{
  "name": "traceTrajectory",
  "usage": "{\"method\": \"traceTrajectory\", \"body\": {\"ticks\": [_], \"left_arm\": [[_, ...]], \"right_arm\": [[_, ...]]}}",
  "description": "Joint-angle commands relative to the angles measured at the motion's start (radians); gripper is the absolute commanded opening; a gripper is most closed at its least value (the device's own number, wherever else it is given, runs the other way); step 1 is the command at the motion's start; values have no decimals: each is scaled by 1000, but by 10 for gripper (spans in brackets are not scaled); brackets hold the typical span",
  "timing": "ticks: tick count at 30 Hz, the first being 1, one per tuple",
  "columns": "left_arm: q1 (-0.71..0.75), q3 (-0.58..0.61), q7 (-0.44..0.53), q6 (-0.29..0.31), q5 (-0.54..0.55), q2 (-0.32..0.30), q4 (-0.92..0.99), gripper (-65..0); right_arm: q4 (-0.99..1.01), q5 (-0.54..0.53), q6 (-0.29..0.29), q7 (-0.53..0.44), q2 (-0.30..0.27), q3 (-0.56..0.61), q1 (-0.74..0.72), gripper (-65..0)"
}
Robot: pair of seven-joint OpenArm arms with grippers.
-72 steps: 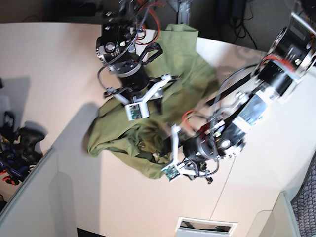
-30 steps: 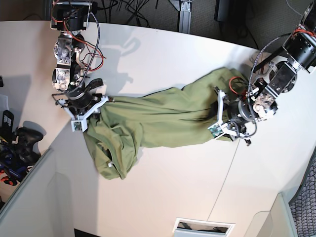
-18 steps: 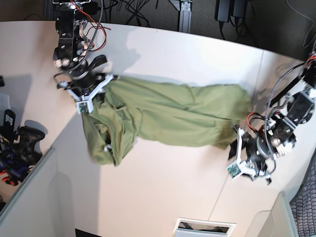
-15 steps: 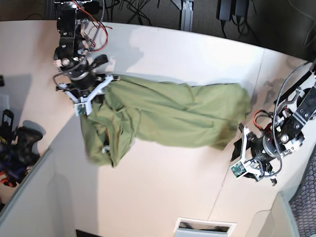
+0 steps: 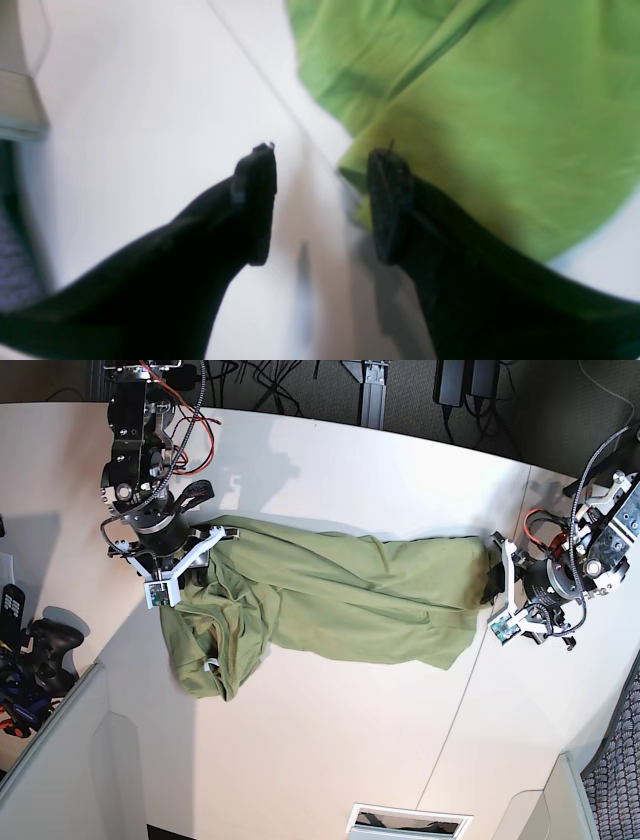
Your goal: Layout the t-shirt on the table in an organized manner, then fold the t-shirt properly
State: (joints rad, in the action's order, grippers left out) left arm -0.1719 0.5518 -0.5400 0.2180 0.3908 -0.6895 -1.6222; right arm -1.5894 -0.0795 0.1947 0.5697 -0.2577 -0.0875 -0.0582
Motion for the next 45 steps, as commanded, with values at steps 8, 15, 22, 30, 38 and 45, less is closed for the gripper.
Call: {"method": "traceTrajectory", "body": {"ticks": [8,15,22,30,38,45], "left_arm": [[-5,-258,-87,156,286,97,127,-323],[12,-268,-134,192,394,97,167,-323],[14,-268,-182,254,477,112,167,-323],[14,-268,-167,258,393,173,167,-390],[14,-268,-93,263,332,151,167,-637],[14,-268,-49,430,334,93,159,-650]], "right_arm": [[-18,-5,0,7,-11,-5,-16,-456],[-18,-8,0,6,-11,-5,-16,-456],[-18,-8,0,7,-11,-5,-16,-456],[-18,-18,0,7,-6,-5,-16,-456],[-55,-28,-34,8,-6,-111,-19,-456],[-66,-170,-34,24,-6,-269,-18,-349]]}}
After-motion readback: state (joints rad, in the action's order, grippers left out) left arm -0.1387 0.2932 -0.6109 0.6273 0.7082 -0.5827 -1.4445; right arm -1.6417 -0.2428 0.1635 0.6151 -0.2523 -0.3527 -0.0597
